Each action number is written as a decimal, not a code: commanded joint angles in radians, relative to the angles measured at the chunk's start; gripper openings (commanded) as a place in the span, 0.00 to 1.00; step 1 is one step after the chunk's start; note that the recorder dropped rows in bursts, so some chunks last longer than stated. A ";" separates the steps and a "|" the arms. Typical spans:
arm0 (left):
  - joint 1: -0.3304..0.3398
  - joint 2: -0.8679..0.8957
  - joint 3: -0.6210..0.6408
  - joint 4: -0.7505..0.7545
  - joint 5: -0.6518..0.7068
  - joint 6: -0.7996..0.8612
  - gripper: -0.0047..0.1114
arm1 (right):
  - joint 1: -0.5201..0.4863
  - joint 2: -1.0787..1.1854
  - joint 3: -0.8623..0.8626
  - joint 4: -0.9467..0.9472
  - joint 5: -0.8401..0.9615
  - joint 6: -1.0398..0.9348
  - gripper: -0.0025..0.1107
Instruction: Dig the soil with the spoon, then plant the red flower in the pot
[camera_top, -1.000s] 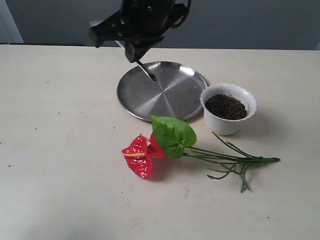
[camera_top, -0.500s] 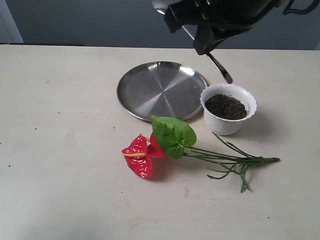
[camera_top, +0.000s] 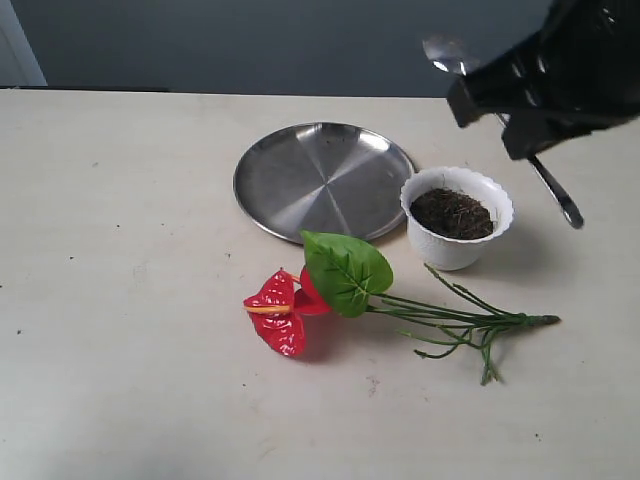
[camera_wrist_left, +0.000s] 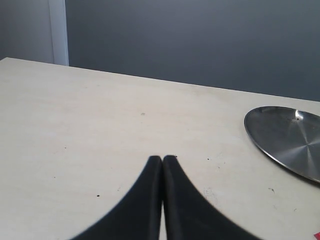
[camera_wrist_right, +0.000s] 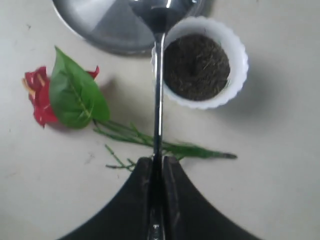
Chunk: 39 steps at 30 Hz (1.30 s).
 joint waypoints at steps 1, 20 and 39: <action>-0.006 -0.005 0.002 0.002 -0.015 -0.001 0.04 | -0.138 -0.064 0.099 0.060 -0.010 -0.060 0.02; -0.006 -0.005 0.002 0.002 -0.015 -0.001 0.04 | -0.514 0.280 0.093 0.700 -0.010 -0.434 0.02; -0.006 -0.005 0.002 0.002 -0.015 -0.001 0.04 | -0.562 0.415 0.093 0.597 -0.010 -0.349 0.02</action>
